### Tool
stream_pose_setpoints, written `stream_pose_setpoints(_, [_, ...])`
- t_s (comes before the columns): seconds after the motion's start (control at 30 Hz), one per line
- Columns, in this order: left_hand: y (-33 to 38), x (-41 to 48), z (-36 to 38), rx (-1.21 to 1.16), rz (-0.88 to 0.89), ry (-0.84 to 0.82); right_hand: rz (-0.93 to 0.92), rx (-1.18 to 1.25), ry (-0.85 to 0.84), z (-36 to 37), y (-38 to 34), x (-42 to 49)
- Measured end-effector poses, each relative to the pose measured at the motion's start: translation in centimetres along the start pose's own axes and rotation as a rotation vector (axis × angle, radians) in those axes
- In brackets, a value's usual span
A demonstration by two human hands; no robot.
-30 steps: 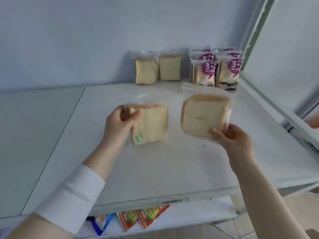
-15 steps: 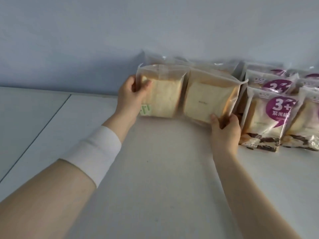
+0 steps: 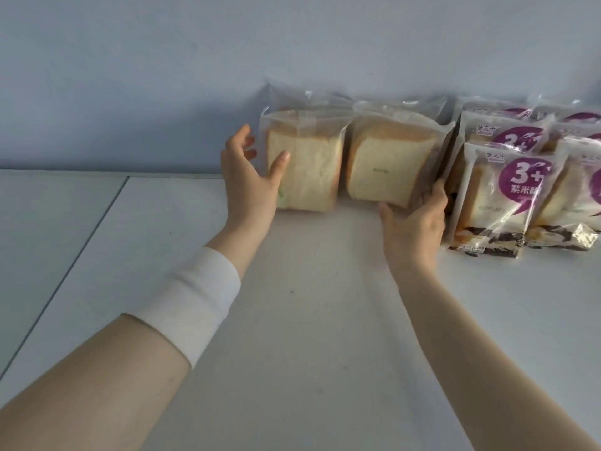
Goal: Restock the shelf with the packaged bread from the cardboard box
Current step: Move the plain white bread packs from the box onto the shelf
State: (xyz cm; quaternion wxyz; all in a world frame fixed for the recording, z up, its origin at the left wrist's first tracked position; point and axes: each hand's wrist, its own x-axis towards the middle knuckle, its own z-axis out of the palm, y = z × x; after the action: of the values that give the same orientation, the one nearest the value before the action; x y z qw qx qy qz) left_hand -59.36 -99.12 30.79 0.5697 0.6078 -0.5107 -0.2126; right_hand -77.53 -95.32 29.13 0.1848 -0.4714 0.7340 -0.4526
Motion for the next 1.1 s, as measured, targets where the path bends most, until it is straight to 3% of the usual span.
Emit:
stream_pose_setpoints(0.1, [1.4,-3.0,-3.0,0.382,0.244,-0.043,-0.154,-0.235,-0.029,-2.3,-0.4,-4.2])
stream_pose_setpoints(0.2, [3.3,-7.7,-5.0,0.599,0.533,-0.380,-0.269,-0.418,-0.027,-5.9,0.3,-9.6])
stream_pose_setpoints(0.3, [5.2,-13.3,-6.2,0.807,0.648,-0.670,-0.228,-0.539,0.006,-10.3,1.8,-15.7])
stream_pose_setpoints(0.5, [10.8,-25.6,-6.1,0.834,0.841,-0.915,-0.017,-0.720,0.129,-21.5,6.4,-25.7])
stream_pose_setpoints(0.73, [16.9,-45.4,2.2,0.716,1.129,-1.155,0.367,-0.856,0.196,-37.0,17.6,-36.8])
stream_pose_setpoints(0.93, [16.4,-64.7,10.2,0.807,1.147,-1.490,0.780,-0.839,0.117,-46.2,30.5,-47.7])
stream_pose_setpoints(1.1, [13.6,-73.7,15.2,0.922,1.120,-1.675,0.979,-0.760,0.110,-50.3,39.0,-51.5])
